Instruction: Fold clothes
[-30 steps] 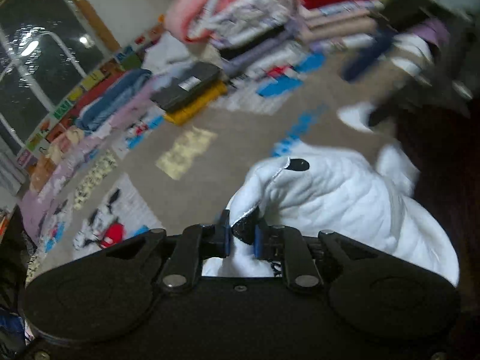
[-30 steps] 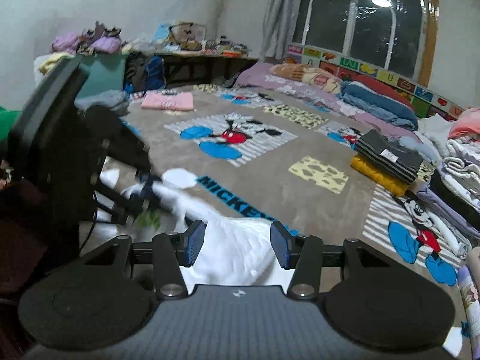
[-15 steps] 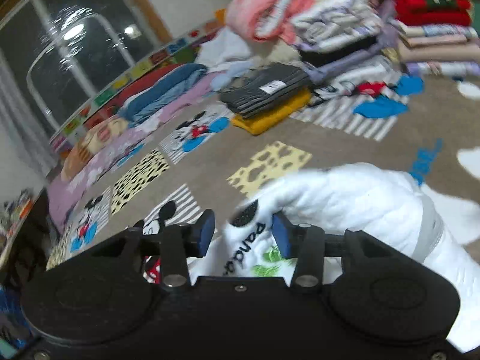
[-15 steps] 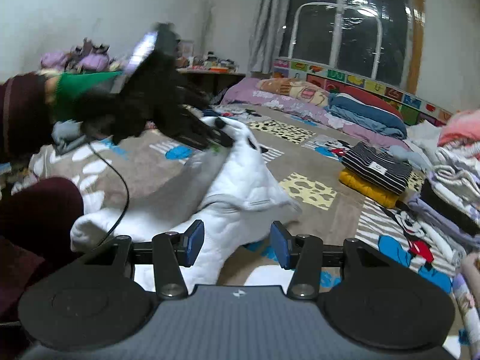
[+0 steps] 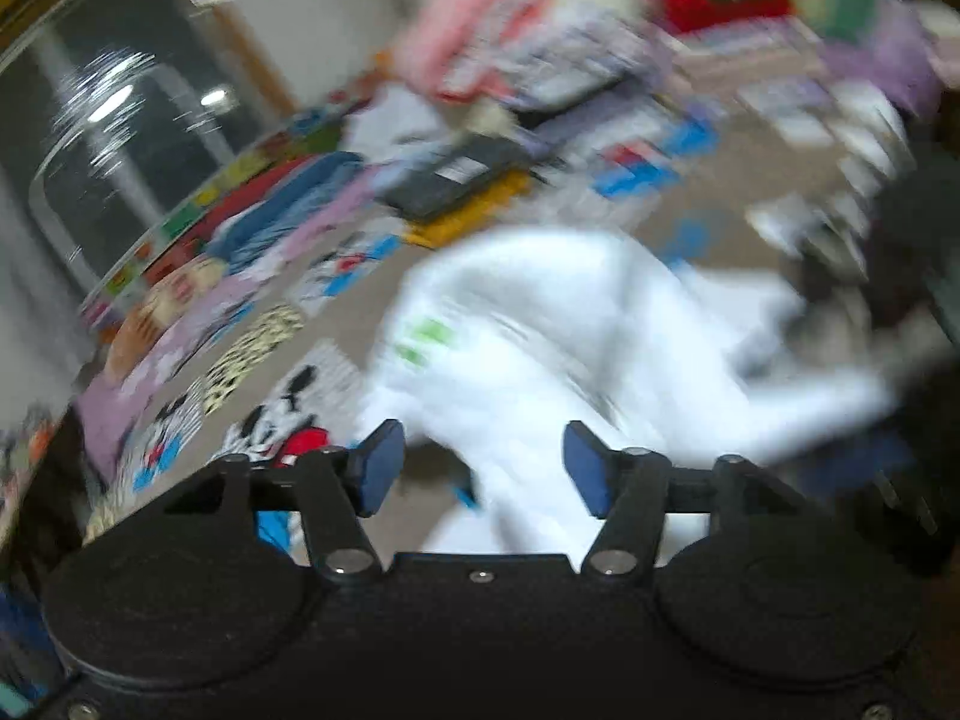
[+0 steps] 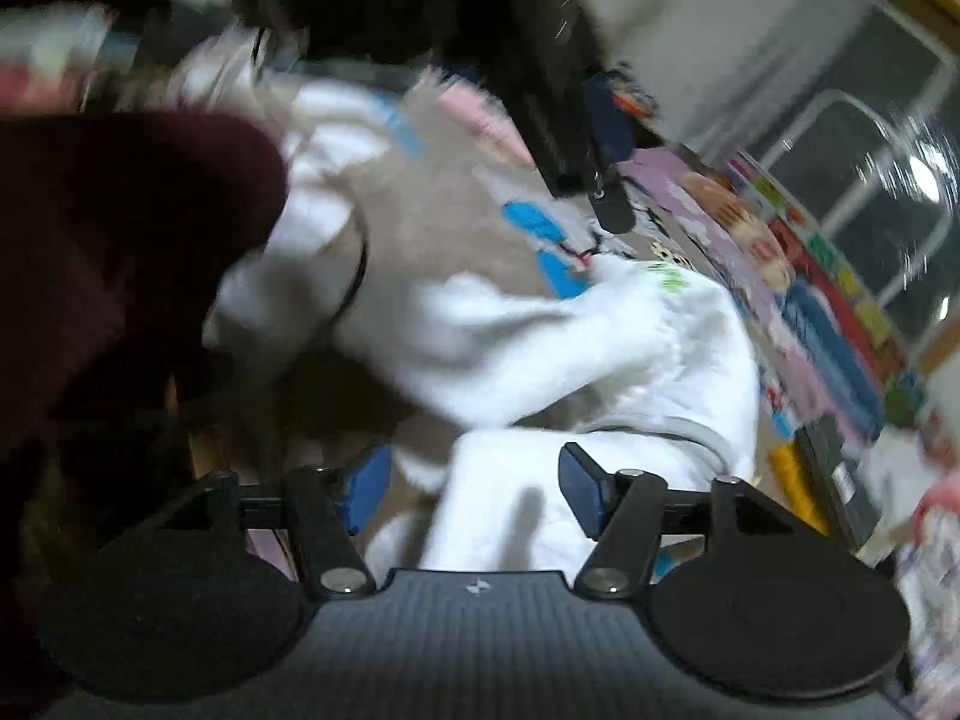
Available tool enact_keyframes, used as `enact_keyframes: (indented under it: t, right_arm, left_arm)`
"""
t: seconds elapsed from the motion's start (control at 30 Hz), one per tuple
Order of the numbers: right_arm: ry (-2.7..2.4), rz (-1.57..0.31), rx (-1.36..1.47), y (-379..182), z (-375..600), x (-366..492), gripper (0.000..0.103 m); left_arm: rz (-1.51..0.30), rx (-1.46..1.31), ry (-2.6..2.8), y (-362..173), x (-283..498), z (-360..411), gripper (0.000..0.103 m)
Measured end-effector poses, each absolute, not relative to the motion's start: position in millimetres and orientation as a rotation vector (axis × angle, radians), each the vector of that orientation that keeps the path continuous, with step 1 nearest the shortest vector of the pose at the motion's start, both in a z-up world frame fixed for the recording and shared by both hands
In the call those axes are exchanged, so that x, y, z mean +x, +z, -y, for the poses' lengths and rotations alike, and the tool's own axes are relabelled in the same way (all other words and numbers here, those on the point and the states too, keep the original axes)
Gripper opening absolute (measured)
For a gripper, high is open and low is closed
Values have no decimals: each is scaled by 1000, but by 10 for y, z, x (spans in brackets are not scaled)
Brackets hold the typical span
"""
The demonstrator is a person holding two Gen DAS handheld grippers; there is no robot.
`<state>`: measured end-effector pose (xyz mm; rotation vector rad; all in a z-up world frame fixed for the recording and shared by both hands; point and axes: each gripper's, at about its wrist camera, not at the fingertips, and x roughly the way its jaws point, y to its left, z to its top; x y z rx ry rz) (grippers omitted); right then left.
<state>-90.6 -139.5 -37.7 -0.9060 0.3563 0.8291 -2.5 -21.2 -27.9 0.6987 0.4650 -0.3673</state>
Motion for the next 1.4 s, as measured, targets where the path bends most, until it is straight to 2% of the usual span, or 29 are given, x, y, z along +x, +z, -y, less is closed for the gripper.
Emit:
enact_keyframes:
  t: [0.13, 0.2, 0.33, 0.43, 0.47, 0.5, 0.53, 0.63, 0.67, 0.77, 1.03, 1.4]
  right_arm:
    - [755, -326, -1051, -627, 1297, -929, 66]
    - [713, -322, -1061, -652, 1304, -874, 62]
    - [621, -337, -1000, -535, 1403, -696, 62]
    - [568, -356, -938, -410, 1526, -543, 62]
    - [555, -362, -910, -369, 1578, -494, 62]
    - [537, -364, -884, -328, 1627, -453, 62]
    - [519, -365, -857, -288, 1677, -412, 62]
    - [490, -362, -795, -206, 1796, -314, 52]
    - [485, -360, -777, -185, 1831, -285, 45]
    - [502, -375, -737, -148, 1883, -200, 11]
    - [448, -245, -606, 276, 2177, -193, 9]
    - [395, -40, -459, 1101, 2778, -207, 8]
  left_arm:
    - [-466, 873, -408, -692, -247, 421, 65]
    - [-458, 947, -419, -885, -333, 517, 66]
    - [-398, 1139, -402, -1255, -430, 680, 66]
    - [-327, 1211, -295, -1312, -365, 607, 66]
    - [-303, 1233, -259, -1329, -343, 582, 62]
    - [-298, 1214, -238, -1281, -308, 527, 54]
    - [-295, 1191, -218, -1227, -272, 469, 50]
    - [-285, 1123, -159, -1066, -164, 296, 25]
    - [-282, 1100, -140, -1012, -128, 239, 9]
    - [-284, 967, -97, -784, -72, 70, 8]
    - [-181, 778, 35, -26, 59, -249, 7]
    - [-19, 573, 69, 875, -353, -388, 6]
